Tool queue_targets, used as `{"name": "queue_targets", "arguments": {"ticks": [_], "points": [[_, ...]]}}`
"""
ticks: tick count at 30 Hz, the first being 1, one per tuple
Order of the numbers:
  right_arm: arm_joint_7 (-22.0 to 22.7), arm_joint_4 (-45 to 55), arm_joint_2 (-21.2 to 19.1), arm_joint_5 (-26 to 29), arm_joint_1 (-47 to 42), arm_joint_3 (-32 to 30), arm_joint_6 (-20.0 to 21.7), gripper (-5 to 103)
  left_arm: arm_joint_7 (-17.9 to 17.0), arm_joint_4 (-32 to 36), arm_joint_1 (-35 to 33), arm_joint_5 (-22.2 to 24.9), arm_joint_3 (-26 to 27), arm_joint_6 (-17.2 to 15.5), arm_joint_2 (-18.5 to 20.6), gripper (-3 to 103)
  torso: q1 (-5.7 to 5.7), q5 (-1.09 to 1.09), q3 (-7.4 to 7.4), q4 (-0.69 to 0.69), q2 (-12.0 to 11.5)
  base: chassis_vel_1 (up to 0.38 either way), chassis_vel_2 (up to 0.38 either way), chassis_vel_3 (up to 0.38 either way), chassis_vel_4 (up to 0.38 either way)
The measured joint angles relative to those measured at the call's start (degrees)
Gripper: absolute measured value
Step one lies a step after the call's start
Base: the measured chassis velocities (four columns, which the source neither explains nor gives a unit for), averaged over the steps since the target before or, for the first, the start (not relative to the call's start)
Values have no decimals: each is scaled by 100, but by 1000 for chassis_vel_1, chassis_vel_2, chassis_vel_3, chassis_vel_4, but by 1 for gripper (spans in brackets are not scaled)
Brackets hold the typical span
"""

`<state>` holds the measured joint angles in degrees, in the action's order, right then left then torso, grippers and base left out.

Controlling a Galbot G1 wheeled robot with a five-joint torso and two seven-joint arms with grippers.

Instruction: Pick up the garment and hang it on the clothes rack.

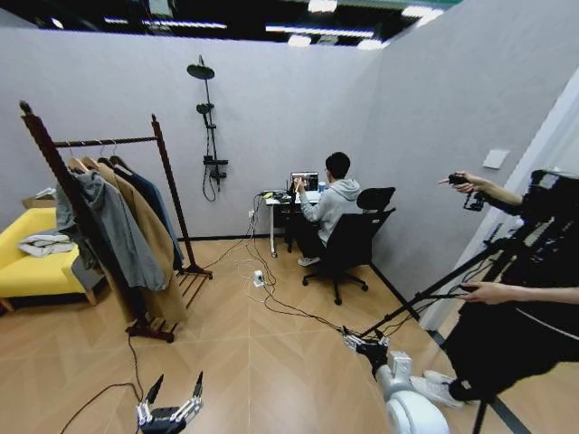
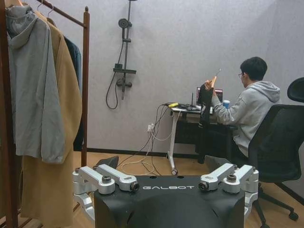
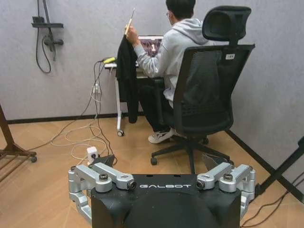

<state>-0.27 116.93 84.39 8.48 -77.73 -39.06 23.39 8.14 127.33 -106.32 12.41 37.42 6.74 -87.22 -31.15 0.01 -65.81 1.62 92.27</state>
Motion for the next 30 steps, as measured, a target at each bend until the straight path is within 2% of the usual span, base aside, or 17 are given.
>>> {"name": "queue_targets", "arguments": {"ticks": [1, 3, 4, 5, 7, 8, 10, 11, 14, 18, 21, 24, 30], "points": [[-219, 359, 183, -338, -52, 67, -110, 100, 3, 0, 0, 0, -2, 0, 0, 100, 0, 0, 0, 2, 0, 0, 0, 0, 0], [-302, 496, 247, -454, -60, 91, -165, 100, 4, 0, 0, 0, -1, 0, -1, 100, 0, -3, 1, -3, 1, 0, 0, 0, 0], [-357, 588, 296, -558, -87, 97, -203, 100, 1, 0, 0, 0, -2, 0, -1, 100, 1, -8, 1, 0, 1, 0, 0, 0, 0], [-483, 677, 295, -625, -79, 129, -219, 100, -2, 0, 0, 0, 1, 0, -1, 100, 1, 5, 0, 1, 1, 0, 0, 0, 0], [-637, 852, 228, -674, -19, 181, -271, 100, 0, 0, 0, 0, -1, 0, 0, 100, 0, 2, 0, 3, 1, 0, 0, 0, 0], [-739, 956, 172, -733, 62, 202, -391, 100, 0, 0, 0, 0, -1, 0, -1, 100, 1, -11, 2, -3, 2, 0, 0, 0, 0], [-831, 926, 159, -779, 73, 215, -520, 100, 0, 0, 0, 0, 0, 0, 0, 100, 2, -6, 2, -1, 2, 0, 0, 0, 0], [-951, 861, 153, -826, 91, 211, -764, 100, -2, 0, 0, 0, 1, 0, 0, 100, 1, 4, 0, -2, 1, 0, 0, 0, 0], [-1096, 818, 110, -851, 8, 183, -1204, 100, 0, 0, 0, 0, -1, 0, -1, 100, 1, -2, 1, -1, 1, 0, 0, 0, 0], [-1142, 883, 95, -853, -79, 128, -1329, 100, 0, 0, 0, 0, -1, 0, -1, 100, 1, -2, 0, 0, 1, 0, 0, 0, 0], [-1366, 797, -40, -822, -87, -1, -1699, 100, 0, 0, 0, 0, 0, 0, 0, 100, 1, -2, 1, 1, 1, 0, 0, 0, 0], [-1383, 690, -123, -777, -44, -32, -1838, 100, 0, 0, 0, 0, 0, 0, 0, 100, 1, -1, 1, 0, 1, 0, 0, 0, 0], [-998, 444, -74, -665, 8, 29, -1913, 100, 0, 0, 0, 0, 0, 0, 0, 100, 0, -1, 0, 0, 0, 0, 0, 0, 0]]}}
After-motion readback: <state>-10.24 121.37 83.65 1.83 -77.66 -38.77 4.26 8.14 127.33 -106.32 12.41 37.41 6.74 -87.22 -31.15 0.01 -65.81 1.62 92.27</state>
